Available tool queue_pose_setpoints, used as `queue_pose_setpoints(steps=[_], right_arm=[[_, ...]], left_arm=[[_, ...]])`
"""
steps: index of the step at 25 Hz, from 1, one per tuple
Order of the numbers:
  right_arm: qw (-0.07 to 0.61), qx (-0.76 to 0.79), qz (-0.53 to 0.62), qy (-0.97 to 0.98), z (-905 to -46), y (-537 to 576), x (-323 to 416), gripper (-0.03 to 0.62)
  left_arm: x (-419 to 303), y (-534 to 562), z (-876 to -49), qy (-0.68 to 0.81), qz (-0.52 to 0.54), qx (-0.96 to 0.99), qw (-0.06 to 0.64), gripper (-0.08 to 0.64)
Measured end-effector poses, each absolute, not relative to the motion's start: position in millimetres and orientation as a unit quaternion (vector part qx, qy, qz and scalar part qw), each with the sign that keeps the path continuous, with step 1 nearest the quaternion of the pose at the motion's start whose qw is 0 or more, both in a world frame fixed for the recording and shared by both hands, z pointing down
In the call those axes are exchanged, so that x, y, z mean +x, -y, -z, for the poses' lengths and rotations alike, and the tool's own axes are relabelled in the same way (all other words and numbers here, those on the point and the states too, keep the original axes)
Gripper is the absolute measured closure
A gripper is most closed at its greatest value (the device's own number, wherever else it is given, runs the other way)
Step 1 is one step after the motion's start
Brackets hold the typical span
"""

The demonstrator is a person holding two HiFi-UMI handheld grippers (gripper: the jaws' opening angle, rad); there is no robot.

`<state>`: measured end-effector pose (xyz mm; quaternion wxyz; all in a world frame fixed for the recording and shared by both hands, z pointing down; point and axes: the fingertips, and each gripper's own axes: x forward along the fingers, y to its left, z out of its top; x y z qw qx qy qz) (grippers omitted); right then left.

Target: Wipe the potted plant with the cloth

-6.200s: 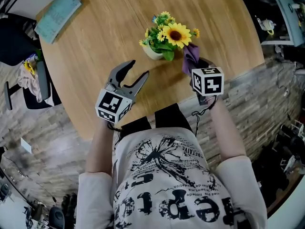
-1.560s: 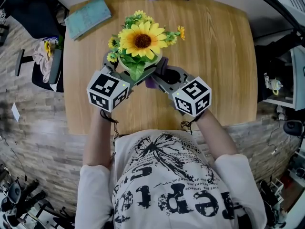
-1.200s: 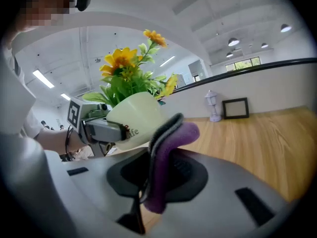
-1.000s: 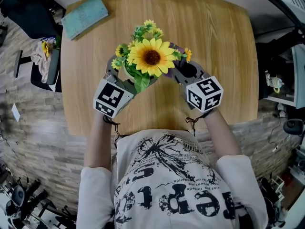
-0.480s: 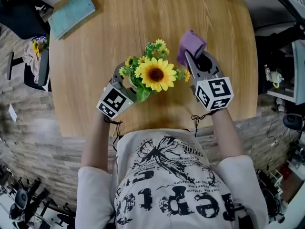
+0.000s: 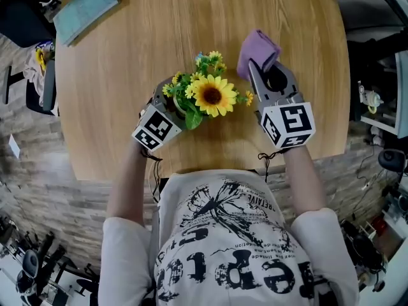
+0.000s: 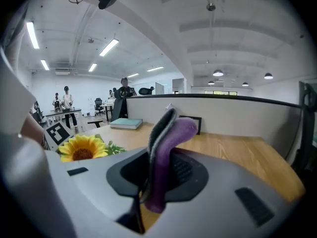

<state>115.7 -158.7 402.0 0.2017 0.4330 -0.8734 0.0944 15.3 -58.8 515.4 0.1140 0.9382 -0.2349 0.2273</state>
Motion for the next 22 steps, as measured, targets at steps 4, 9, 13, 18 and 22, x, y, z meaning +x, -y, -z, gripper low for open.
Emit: queue_pose_setpoints(steps=[4,9,13,18,22], right_arm=[[0.209,0.419,-0.088,0.879,-402,153,108,0.514],[0.203,0.416,-0.101,0.881,-403,151,105,0.514],[0.213,0.415,-0.099,0.879,-404,151,101,0.514],[0.228,0.410,-0.085,0.879,-399,144,100,0.514],[0.216,0.414,-0.080,0.881,-385,137,98,0.514]], left_arm=[[13,60,-520,0.232,-0.236,0.937,0.109,0.031],[14,63,-520,0.230,-0.238,0.937,0.111,0.028],[12,67,-517,0.242,-0.227,0.936,0.121,-0.002],[6,60,-502,0.273,-0.224,0.929,0.109,-0.015],[-12,59,-467,0.330,-0.200,0.918,0.090,-0.012]])
